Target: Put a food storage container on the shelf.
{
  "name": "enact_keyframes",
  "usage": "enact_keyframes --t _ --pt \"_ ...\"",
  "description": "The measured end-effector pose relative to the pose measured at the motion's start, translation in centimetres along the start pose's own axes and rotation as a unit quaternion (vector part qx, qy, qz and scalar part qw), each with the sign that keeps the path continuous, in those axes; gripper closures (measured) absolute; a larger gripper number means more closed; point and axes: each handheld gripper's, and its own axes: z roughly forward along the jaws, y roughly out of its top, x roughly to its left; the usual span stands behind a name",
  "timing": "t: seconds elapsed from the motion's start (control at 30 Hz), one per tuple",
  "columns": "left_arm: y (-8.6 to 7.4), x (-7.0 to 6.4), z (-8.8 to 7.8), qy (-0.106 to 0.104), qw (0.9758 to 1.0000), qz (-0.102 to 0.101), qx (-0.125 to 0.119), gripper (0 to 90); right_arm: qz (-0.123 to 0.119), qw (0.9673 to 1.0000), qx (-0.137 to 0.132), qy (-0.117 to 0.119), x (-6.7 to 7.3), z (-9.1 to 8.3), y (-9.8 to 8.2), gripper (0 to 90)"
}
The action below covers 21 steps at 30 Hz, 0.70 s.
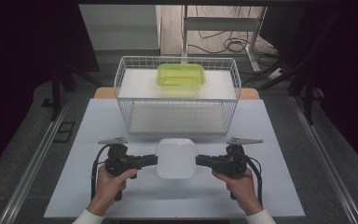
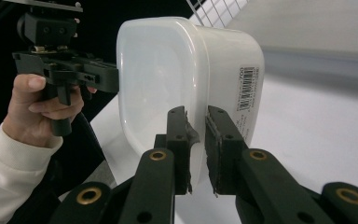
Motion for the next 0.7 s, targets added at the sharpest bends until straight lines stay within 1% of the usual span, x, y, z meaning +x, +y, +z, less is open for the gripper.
enact_keyframes --t 0.2,0.37,0.5,0.7 --pt "0.2 -0.3 -0.2 -0.002 1.0 0.006 -0.004 80.7 -0.01 0.9999 -0.007 0.0 0.5 -0.3 0.4 79.8" --pt "0.5 -0.5 -0.6 -0.002 0.9998 0.016 -0.008 80.7 -0.017 0.9998 -0.012 0.001 0.9 -0.4 0.6 79.8" --pt "0.7 -0.8 -0.9 -0.002 0.9998 0.018 -0.012 80.7 -0.024 0.9996 -0.017 0.002 1.2 -0.5 1.0 79.9" --pt "0.9 -0.8 -0.9 0.0 0.9997 0.021 -0.011 80.7 -0.024 0.9996 -0.017 0.001 1.2 -0.5 1.1 79.8"
